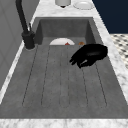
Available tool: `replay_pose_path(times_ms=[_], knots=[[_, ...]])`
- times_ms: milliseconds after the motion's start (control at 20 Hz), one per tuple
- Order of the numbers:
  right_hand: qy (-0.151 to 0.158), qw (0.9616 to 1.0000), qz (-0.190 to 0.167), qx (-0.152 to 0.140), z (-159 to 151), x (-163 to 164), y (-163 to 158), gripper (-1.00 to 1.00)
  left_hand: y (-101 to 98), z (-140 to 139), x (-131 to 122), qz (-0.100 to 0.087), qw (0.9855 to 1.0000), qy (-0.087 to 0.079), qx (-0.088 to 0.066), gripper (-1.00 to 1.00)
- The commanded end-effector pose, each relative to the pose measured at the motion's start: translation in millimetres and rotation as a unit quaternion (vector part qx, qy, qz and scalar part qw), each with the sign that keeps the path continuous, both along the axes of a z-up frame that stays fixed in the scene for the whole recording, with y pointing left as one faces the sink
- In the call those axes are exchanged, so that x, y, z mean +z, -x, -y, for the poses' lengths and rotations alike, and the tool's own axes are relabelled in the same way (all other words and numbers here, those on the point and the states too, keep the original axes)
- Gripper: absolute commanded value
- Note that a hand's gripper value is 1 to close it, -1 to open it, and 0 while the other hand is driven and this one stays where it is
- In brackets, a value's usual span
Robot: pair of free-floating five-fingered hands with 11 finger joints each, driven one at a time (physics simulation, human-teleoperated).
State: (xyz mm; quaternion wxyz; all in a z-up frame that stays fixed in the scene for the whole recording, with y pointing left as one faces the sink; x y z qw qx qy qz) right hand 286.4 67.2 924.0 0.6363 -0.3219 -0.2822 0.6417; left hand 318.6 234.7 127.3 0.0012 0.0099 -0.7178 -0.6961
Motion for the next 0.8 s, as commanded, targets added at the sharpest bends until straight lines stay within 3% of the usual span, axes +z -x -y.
replay_pose_path(times_ms=[0,200,400,650,750], knots=[[0.002,0.9999,0.000,-0.011,-12.0,-27.5,-30.5,1.00,0.0,0.0,0.0,0.000,1.0000,0.000,0.000,0.00],[-0.014,0.9995,-0.018,-0.022,-18.2,-61.5,-65.1,1.00,0.0,0.0,0.0,0.000,1.0000,0.000,0.000,0.00],[-0.017,0.9996,-0.010,-0.019,-25.9,-95.4,-96.7,1.00,0.0,0.0,0.0,0.000,1.0000,0.000,0.000,0.00],[-0.010,0.9995,0.024,-0.017,-25.6,-114.9,-131.1,1.00,0.0,0.0,0.0,0.000,1.0000,0.000,0.000,0.00],[-0.008,0.9987,0.048,-0.018,-24.7,-120.8,-126.1,1.00,0.0,0.0,0.0,0.000,1.0000,0.000,0.000,0.00]])
